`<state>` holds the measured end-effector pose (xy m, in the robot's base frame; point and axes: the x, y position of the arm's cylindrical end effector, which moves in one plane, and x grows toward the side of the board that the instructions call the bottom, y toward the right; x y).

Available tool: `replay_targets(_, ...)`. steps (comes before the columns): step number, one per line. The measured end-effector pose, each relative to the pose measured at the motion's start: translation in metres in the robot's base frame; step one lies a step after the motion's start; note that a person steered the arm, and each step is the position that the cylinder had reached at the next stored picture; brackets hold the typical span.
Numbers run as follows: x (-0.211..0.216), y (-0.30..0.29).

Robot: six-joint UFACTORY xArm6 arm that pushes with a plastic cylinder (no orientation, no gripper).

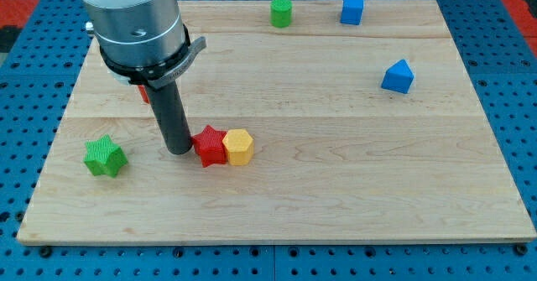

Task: Nudge the yellow hexagon and red star a bit left

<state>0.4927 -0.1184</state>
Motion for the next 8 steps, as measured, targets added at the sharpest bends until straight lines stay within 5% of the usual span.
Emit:
replay_targets(2, -0.023, 0.013)
replay_targets(6, -0.093, 0.14)
replay_targets(7, -0.094, 0.163)
replay_targets(8, -0.049, 0.152)
